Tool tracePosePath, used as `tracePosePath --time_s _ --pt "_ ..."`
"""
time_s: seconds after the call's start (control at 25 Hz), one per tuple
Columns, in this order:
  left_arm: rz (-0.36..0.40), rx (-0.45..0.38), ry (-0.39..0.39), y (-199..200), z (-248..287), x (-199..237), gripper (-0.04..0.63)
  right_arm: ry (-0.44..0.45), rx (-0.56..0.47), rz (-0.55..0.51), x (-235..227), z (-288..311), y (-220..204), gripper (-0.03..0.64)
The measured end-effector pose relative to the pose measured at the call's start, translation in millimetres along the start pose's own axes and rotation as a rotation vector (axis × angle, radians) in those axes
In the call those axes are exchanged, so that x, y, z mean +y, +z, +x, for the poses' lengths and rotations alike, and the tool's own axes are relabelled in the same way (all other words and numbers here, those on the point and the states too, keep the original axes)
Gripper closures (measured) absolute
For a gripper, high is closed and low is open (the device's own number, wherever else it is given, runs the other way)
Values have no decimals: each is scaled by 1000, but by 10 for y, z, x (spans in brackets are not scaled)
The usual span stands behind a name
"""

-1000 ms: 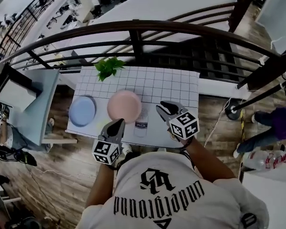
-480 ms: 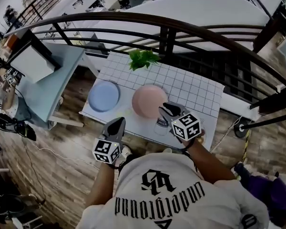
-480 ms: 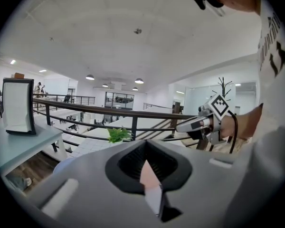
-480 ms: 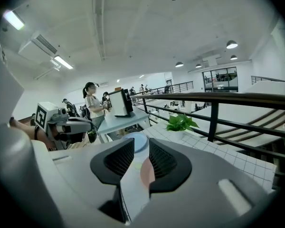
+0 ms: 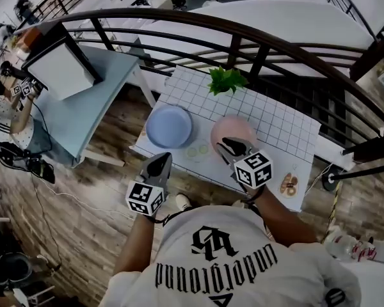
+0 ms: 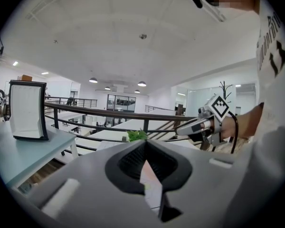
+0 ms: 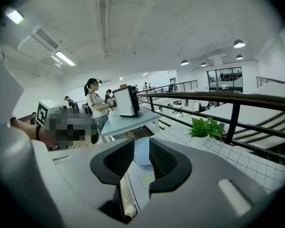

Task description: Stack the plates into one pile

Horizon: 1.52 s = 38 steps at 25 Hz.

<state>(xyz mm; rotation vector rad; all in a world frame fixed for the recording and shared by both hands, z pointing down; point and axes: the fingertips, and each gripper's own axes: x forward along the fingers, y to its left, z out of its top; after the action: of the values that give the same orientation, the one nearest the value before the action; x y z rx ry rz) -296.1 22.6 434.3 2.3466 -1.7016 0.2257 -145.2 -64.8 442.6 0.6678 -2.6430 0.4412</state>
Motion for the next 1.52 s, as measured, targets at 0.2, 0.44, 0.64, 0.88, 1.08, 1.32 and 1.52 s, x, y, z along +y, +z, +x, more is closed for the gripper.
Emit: tracePosePath --time_s 0.2,0.44,0.64,0.88,1.08,1.32,1.52 --pt "-4 -20 9 7 -324 487 546 3 11 -13 377 451 98 519" --pt "-22 -22 23 -98 -666 905 546 2 28 -14 694 840 134 518" --pt "-41 -9 26 -189 -796 1107 546 4 38 -11 851 1017 177 519" --pt "-55 -5 36 -232 -875 1213 546 17 56 -1 912 1183 173 518" --pt "-51 -7 57 -260 -902 1358 546 25 54 -7 900 1354 200 518" --pt "-59 0 70 -273 -854 1494 546 36 69 -6 852 1517 226 520" --pt "-72 14 66 -323 -697 1558 546 42 88 7 724 1654 206 518"
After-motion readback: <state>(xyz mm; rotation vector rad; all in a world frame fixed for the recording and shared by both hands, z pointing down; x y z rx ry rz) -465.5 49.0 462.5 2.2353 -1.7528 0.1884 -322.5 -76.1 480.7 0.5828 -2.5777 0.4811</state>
